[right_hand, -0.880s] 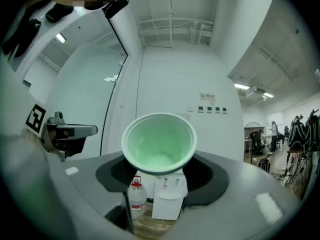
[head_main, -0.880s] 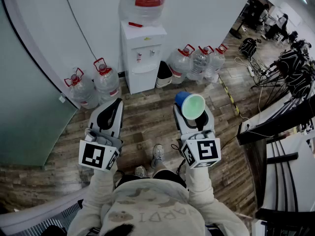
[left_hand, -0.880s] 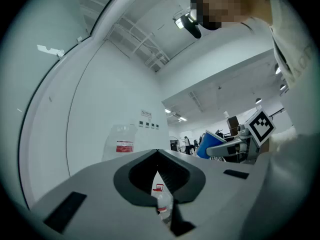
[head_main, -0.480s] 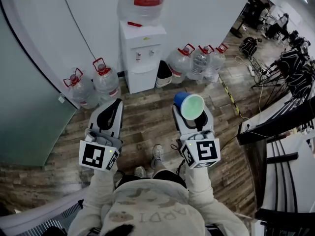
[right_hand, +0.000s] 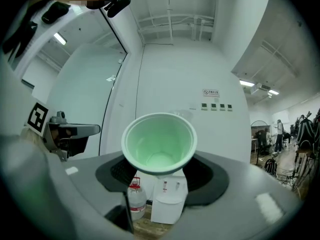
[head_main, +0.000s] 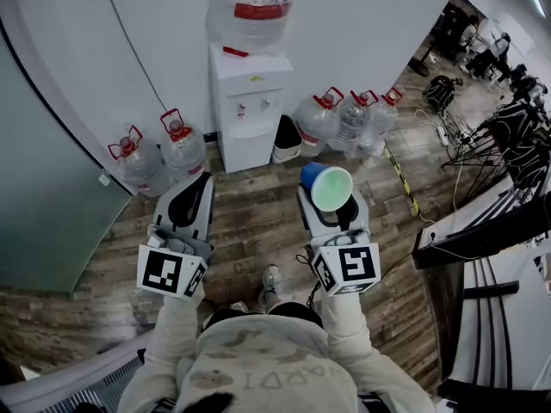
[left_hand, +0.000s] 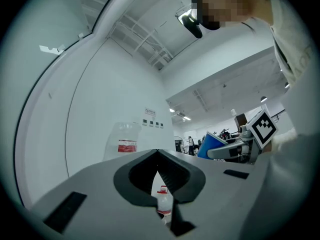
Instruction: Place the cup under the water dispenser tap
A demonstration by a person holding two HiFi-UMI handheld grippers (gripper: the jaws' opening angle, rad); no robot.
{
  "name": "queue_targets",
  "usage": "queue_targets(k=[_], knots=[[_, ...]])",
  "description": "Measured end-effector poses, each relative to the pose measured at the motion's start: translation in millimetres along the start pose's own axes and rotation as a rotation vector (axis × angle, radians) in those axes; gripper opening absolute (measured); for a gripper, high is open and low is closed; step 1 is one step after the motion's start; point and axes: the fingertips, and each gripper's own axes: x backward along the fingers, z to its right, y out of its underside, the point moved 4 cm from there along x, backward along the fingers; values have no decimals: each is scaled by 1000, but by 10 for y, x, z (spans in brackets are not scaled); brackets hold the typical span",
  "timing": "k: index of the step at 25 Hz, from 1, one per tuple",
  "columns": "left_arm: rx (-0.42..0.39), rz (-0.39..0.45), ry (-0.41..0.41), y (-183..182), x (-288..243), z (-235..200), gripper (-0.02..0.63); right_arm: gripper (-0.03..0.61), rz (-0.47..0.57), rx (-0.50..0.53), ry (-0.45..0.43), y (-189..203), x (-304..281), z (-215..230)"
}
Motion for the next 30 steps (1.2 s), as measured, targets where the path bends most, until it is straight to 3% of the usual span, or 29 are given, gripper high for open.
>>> queue_targets(k=[19,30], knots=[[-10,10,-66,167,-1271,-43,5,290,3,-5,-108,109,-999,934],[-30,-1,-107,221,-1707,29,5,290,6,-24,-167,204,-1345,1325]])
